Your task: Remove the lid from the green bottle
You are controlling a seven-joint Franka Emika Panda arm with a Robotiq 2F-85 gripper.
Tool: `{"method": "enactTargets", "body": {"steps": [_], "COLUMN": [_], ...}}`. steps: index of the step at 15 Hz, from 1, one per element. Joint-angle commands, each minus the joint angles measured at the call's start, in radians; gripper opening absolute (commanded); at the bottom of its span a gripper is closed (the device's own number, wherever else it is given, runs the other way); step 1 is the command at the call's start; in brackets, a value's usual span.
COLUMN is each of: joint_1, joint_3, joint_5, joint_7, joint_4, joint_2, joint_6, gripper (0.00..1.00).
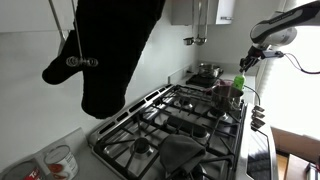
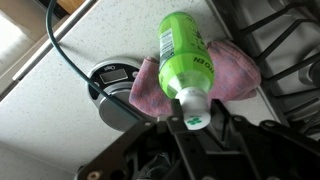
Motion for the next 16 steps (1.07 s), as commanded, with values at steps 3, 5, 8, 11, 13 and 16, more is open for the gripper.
{"method": "enactTargets", "body": {"steps": [3,5,8,11,13,16], "joint_1": [-0.017,-0.017,-0.018,-0.018,-0.018,-0.017], "joint_3": [0.010,0.011,0.011,0.011,0.012,0.012], "joint_5": [0.015,0.017,0.017,0.018,0.019,0.019], "joint_7": [-0.030,-0.036,-0.040,-0.046,-0.049,-0.052], "joint_4": [0.012,0.012,0.015,0.020,0.019,0.020], "joint_2": [0.005,0.005,0.004,0.004,0.003,0.001], "joint_6": [-0.031,-0.034,-0.036,-0.038,-0.041,-0.049], "gripper": [0.45,0.19,0.04,0.00,0.00,0.01]}}
